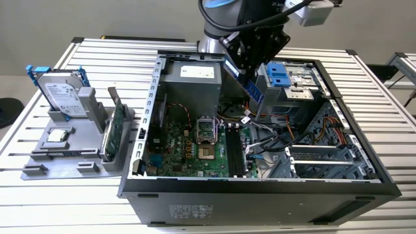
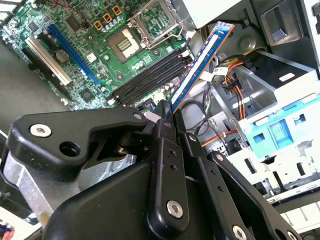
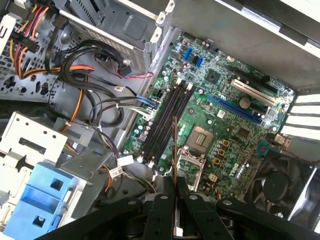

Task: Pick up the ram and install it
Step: 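Insert the ram into the slot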

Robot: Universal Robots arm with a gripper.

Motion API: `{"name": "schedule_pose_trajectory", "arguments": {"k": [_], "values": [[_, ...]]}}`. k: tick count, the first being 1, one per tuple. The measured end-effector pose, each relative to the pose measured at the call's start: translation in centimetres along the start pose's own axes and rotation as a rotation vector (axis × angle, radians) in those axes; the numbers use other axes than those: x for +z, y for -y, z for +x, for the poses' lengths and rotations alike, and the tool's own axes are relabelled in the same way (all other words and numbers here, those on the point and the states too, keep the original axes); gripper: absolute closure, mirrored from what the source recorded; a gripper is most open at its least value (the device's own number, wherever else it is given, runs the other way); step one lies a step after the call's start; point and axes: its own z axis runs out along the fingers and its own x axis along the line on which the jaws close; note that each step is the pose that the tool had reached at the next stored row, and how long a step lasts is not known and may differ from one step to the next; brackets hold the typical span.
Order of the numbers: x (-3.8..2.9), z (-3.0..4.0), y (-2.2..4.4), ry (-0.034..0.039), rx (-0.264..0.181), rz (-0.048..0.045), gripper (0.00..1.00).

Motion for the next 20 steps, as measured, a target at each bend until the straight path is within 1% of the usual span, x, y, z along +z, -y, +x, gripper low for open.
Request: {"name": "schedule_pose_trajectory", "arguments": {"k": [9,20], "values": [[0.0,0.0,0.0,0.0008,0.071,0.0038,1.0],[0.0,0.0,0.0,0.0015,0.12,0.0064,1.0]]}}
